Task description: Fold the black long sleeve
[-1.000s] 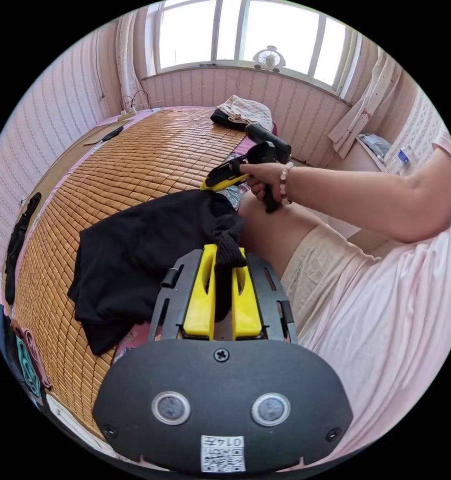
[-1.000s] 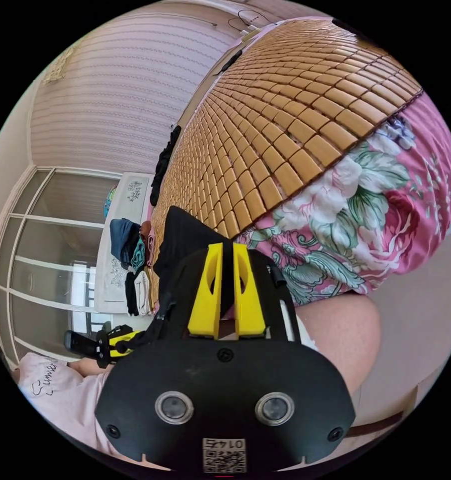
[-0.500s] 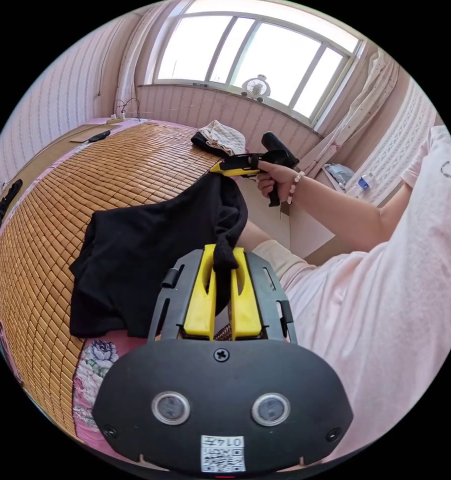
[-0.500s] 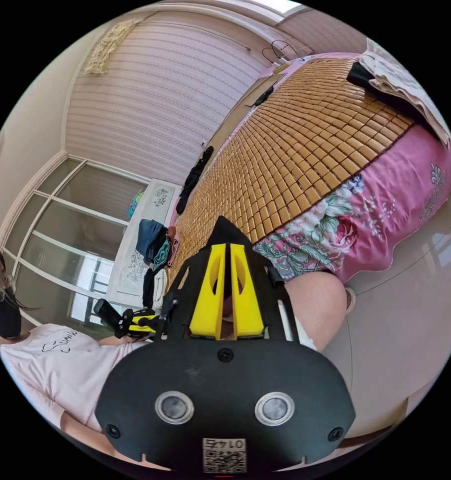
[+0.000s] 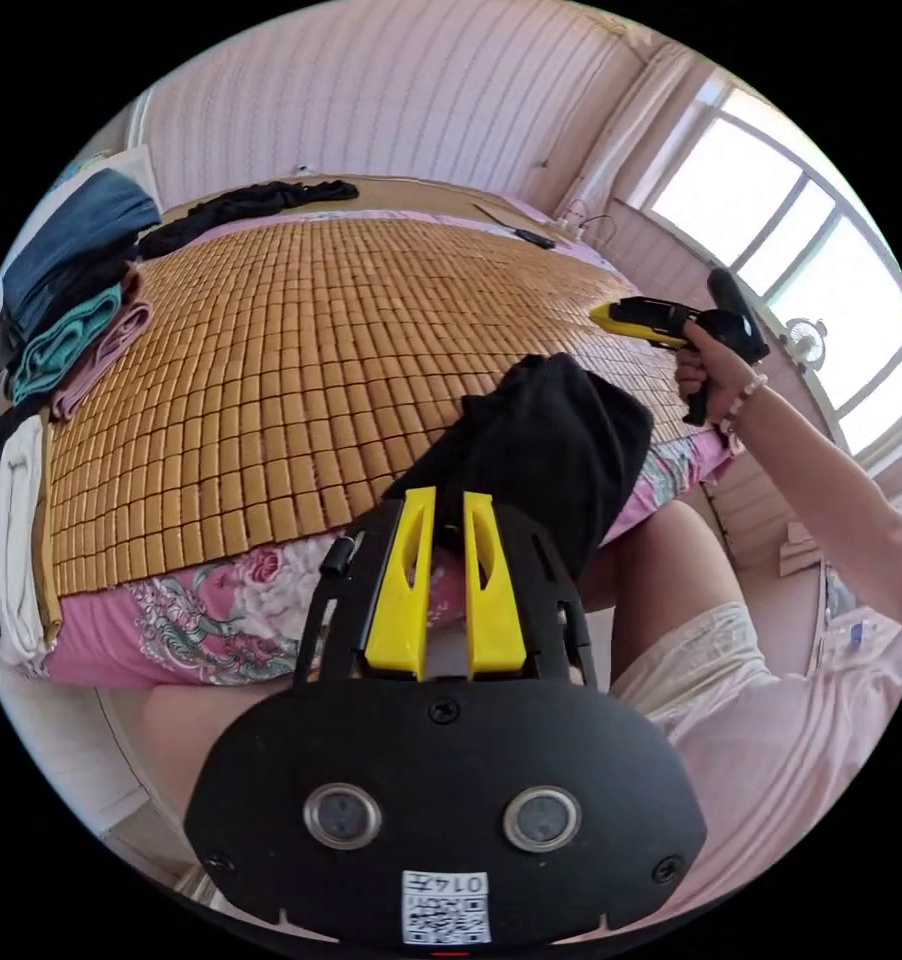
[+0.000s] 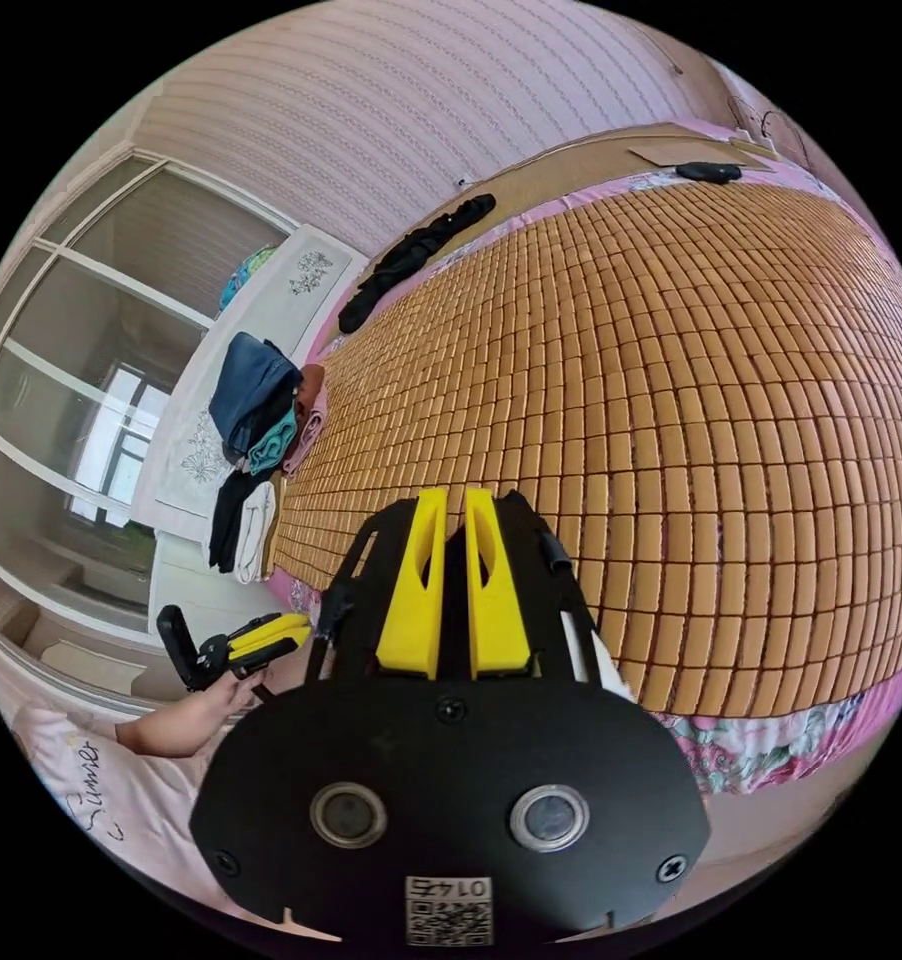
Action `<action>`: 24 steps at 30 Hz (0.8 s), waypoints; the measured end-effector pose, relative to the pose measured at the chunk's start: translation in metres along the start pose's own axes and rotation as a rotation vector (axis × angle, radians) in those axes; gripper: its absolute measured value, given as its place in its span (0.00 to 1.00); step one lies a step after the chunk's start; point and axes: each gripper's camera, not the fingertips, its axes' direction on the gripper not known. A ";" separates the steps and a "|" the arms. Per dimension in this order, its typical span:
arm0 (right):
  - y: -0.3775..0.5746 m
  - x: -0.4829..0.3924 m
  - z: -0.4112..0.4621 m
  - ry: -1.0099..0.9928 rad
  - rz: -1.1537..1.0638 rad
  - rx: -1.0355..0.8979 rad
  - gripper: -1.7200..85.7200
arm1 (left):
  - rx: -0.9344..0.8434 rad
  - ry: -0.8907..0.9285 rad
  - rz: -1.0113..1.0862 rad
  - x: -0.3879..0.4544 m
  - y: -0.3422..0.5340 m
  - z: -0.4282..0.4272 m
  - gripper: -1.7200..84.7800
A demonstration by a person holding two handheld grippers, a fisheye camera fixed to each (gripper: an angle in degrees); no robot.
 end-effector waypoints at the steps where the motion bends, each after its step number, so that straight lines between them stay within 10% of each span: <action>1: -0.001 -0.005 0.007 0.012 -0.037 -0.039 0.08 | -0.028 -0.023 -0.040 -0.010 -0.002 0.006 0.10; 24: -0.023 -0.047 0.085 0.235 -0.202 -0.344 0.13 | -0.044 -0.058 -0.021 -0.003 -0.022 0.048 0.06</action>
